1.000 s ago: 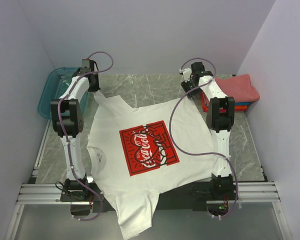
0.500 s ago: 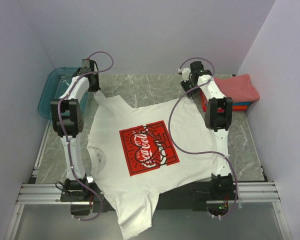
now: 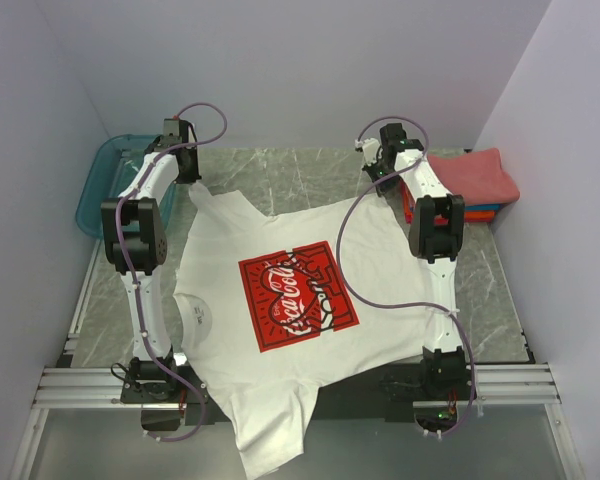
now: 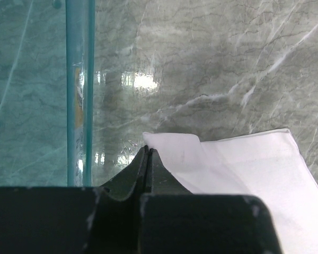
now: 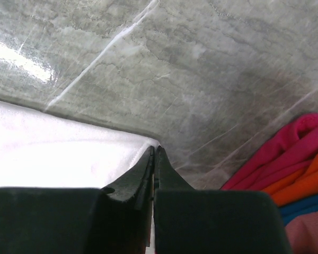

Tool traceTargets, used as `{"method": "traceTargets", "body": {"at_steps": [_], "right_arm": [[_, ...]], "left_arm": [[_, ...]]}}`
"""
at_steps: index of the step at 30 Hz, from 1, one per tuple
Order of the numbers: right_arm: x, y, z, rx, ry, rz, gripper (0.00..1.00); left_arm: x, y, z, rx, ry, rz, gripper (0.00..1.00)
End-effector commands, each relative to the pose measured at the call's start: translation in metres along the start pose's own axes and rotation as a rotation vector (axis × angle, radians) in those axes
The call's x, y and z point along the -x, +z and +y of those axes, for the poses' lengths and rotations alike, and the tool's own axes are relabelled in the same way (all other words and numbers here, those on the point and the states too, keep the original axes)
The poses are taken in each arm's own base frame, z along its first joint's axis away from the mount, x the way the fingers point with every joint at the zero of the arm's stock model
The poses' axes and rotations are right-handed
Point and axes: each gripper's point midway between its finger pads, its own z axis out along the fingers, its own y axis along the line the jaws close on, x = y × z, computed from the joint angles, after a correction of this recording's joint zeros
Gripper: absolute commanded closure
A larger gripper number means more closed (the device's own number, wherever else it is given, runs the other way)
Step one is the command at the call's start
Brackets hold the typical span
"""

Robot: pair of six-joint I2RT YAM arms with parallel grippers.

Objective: Fold and stack the t-shirts
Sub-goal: Flatten the tshirt out

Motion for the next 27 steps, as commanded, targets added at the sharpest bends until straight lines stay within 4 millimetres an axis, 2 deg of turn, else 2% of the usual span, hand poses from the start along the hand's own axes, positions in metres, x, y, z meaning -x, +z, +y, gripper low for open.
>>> {"method": "traceTargets", "body": {"at_steps": [1,3,5,6,7,8,9,10,11,12,13,14,15,16,17,18,19,20,21,22,23,24,25,26,27], "right_arm": [[0.006,-0.004,0.002,0.002,-0.005,-0.022,1.00],[0.017,-0.017,0.001,-0.005,-0.006,-0.059,1.00],[0.026,-0.031,0.002,-0.004,-0.005,-0.095,1.00],[0.039,-0.053,-0.001,-0.022,-0.009,-0.145,1.00],[0.045,-0.065,-0.001,-0.026,-0.011,-0.170,1.00],[0.046,-0.073,0.004,-0.014,-0.010,-0.186,1.00],[0.060,-0.104,0.004,-0.035,-0.019,-0.245,1.00],[0.057,-0.111,0.010,-0.027,-0.021,-0.249,1.00],[0.060,-0.124,0.013,-0.031,-0.028,-0.269,1.00],[0.071,-0.160,0.019,-0.047,-0.046,-0.330,1.00],[0.067,-0.171,0.027,-0.042,-0.054,-0.334,1.00],[0.074,-0.211,0.030,-0.075,-0.072,-0.400,1.00],[0.077,-0.228,0.032,-0.099,-0.085,-0.432,1.00],[0.075,-0.242,0.035,-0.113,-0.092,-0.452,1.00],[0.079,-0.283,0.036,-0.157,-0.103,-0.521,1.00],[0.080,-0.302,0.035,-0.184,-0.113,-0.549,1.00],[0.084,-0.332,0.030,-0.234,-0.117,-0.594,1.00],[0.085,-0.355,0.030,-0.260,-0.123,-0.627,1.00],[0.081,-0.386,0.033,-0.290,-0.130,-0.665,1.00],[0.085,-0.422,0.033,-0.335,-0.137,-0.728,1.00],[0.083,-0.453,0.037,-0.361,-0.145,-0.777,1.00],[0.077,-0.472,0.041,-0.375,-0.145,-0.794,1.00],[0.076,-0.506,0.043,-0.413,-0.152,-0.858,1.00],[0.068,-0.534,0.048,-0.449,-0.153,-0.902,1.00],[0.063,-0.554,0.051,-0.478,-0.153,-0.939,1.00]], "left_arm": [[0.032,-0.022,-0.003,-0.022,-0.002,-0.087,1.00],[0.037,-0.026,-0.004,-0.028,-0.006,-0.105,1.00],[0.046,-0.038,-0.005,-0.040,-0.016,-0.135,1.00],[0.050,-0.043,-0.007,-0.053,-0.021,-0.149,1.00],[0.064,-0.058,-0.008,-0.064,-0.029,-0.199,1.00],[0.069,-0.066,-0.009,-0.074,-0.045,-0.220,1.00],[0.076,-0.076,-0.012,-0.092,-0.050,-0.246,1.00],[0.093,-0.099,-0.012,-0.106,-0.060,-0.315,1.00],[0.096,-0.108,-0.014,-0.117,-0.071,-0.332,1.00],[0.102,-0.120,-0.014,-0.126,-0.076,-0.362,1.00],[0.117,-0.150,-0.013,-0.139,-0.084,-0.431,1.00],[0.117,-0.159,-0.013,-0.145,-0.090,-0.447,1.00],[0.121,-0.172,-0.012,-0.151,-0.094,-0.476,1.00],[0.130,-0.205,-0.009,-0.156,-0.101,-0.539,1.00],[0.131,-0.215,-0.008,-0.158,-0.111,-0.570,1.00],[0.133,-0.231,-0.007,-0.162,-0.118,-0.606,1.00],[0.141,-0.270,-0.003,-0.172,-0.128,-0.685,1.00],[0.140,-0.283,-0.002,-0.177,-0.142,-0.709,1.00],[0.144,-0.302,0.000,-0.184,-0.152,-0.757,1.00],[0.149,-0.340,0.002,-0.200,-0.161,-0.829,1.00],[0.150,-0.359,0.003,-0.218,-0.176,-0.868,1.00],[0.154,-0.381,0.004,-0.232,-0.187,-0.920,1.00],[0.154,-0.419,0.007,-0.251,-0.198,-0.994,1.00],[0.155,-0.442,0.008,-0.269,-0.217,-1.040,1.00],[0.155,-0.464,0.010,-0.284,-0.231,-1.086,1.00]]}}
